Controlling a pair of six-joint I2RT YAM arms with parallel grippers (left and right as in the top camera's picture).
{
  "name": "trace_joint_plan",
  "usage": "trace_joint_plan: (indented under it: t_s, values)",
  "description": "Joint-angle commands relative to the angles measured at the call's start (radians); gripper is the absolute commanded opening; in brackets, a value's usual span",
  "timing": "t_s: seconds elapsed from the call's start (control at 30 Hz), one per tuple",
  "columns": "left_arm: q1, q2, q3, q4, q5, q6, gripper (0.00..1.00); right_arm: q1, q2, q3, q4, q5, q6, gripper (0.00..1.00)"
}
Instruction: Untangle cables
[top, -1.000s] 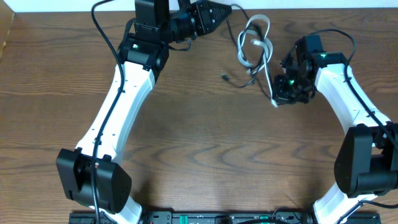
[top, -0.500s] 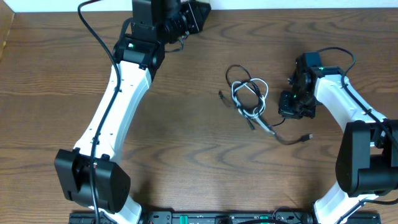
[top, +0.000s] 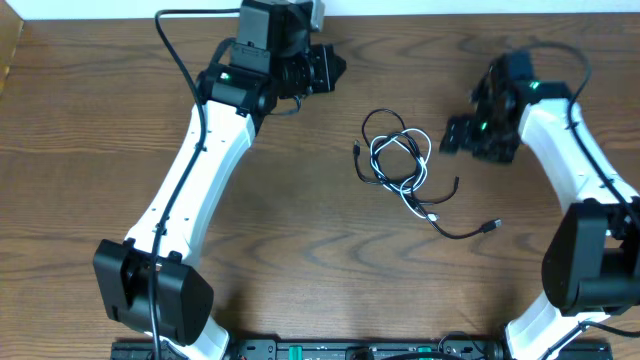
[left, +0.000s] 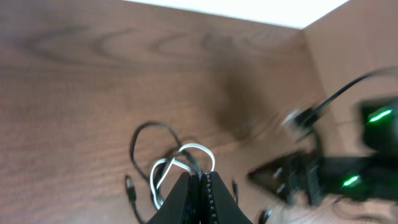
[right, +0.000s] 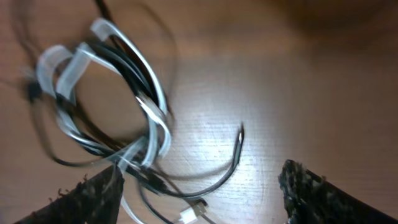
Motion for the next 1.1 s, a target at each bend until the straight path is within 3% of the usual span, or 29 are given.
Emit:
trace_joint_plan:
  t_s: [0.0, 0.2, 0.67, 0.87, 1.07]
  values:
    - [-0.021, 0.01, -0.019, -0.046, -0.06, 0.04, 0.07, -0.019, -0.016, 0.086, -0.008, -0.01, -0.017, 0.72]
    - [-0.08, 0.113, -0.019, -0.118, -0.065, 0.007, 0.08, -0.025, -0.015, 0.1, 0.018, -0.01, -0.017, 0.69]
    - [-0.161, 0.348, -0.019, -0.119, -0.117, 0.024, 0.08, -0.022, -0.015, 0.089, 0.014, -0.006, -0.037, 0.69]
    - [-0.162, 0.391, -0.019, -0.103, -0.118, 0.048, 0.25, -0.022, -0.015, 0.089, 0.014, -0.006, -0.036, 0.7]
    - [-0.177, 0.437, -0.019, -0.076, -0.119, 0.049, 0.26, -0.022, -0.015, 0.089, 0.013, -0.006, -0.037, 0.7]
